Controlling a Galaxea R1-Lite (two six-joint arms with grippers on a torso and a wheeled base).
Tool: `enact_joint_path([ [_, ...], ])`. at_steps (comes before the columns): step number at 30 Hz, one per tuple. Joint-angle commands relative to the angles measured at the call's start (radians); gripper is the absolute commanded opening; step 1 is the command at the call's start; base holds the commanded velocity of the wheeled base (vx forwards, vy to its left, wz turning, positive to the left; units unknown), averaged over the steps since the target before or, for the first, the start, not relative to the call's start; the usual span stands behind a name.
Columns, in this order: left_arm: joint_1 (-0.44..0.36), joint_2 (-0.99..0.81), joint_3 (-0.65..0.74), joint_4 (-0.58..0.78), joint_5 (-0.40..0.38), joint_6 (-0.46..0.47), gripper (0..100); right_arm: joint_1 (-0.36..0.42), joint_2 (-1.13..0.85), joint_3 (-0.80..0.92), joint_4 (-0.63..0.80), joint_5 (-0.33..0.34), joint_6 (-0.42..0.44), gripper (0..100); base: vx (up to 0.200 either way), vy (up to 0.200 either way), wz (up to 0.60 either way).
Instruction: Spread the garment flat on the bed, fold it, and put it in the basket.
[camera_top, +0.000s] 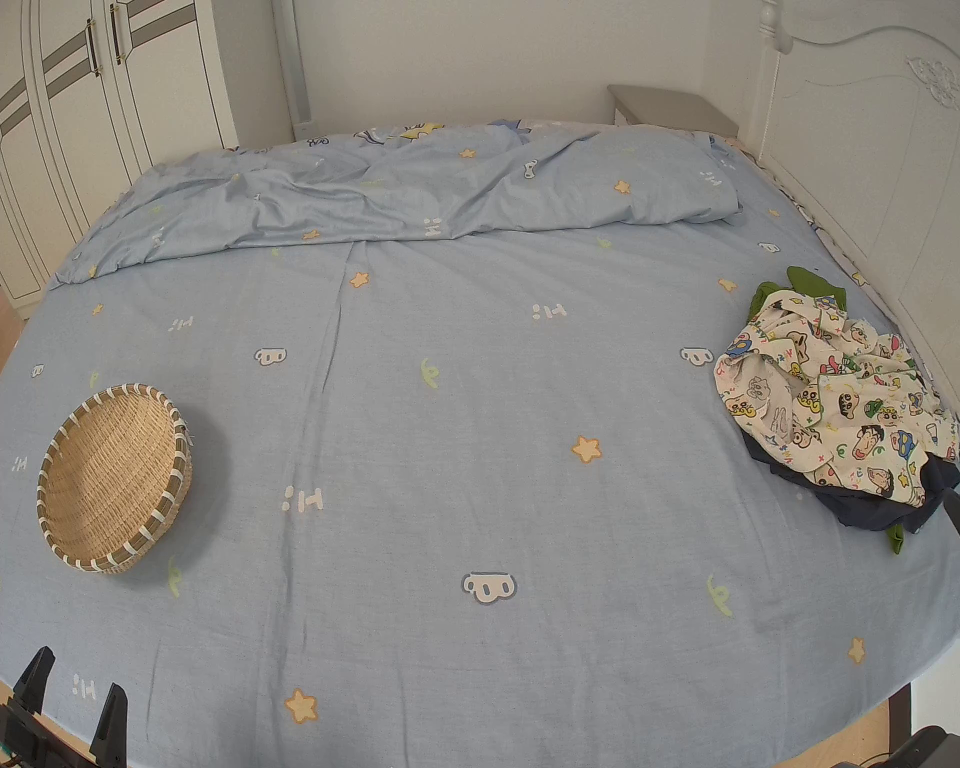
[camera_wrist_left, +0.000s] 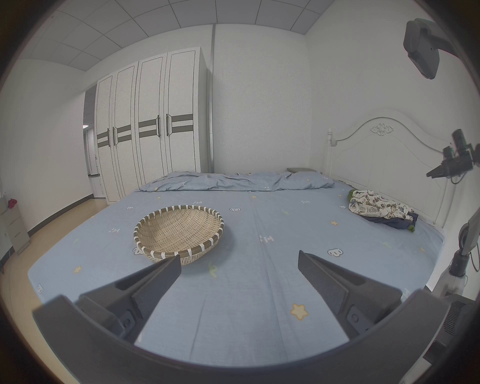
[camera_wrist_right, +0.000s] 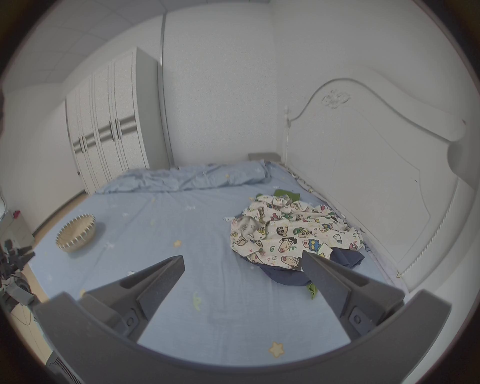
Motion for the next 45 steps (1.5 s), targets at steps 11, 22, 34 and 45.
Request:
enact_joint_path([
  [11,0.000,-0.015,0.018,0.000,0.000,0.000,100,0.128,1.106,-0.262,-0.331,-0.303,-0.145,100,0.000,0.000,0.00],
  [22,0.000,-0.015,0.018,0.000,0.000,0.000,100,0.149,1.195,-0.313,-0.341,-0.306,-0.151,100,0.000,0.000,0.00],
  [34,0.000,-0.015,0.018,0.000,0.000,0.000,100,0.108,1.217,-0.373,-0.372,-0.316,-0.153,100,0.000,0.000,0.00],
  [45,0.000,-0.015,0.018,0.000,0.000,0.000,100,0.071,1.229,-0.376,-0.375,-0.337,-0.155,100,0.000,0.000,0.00],
])
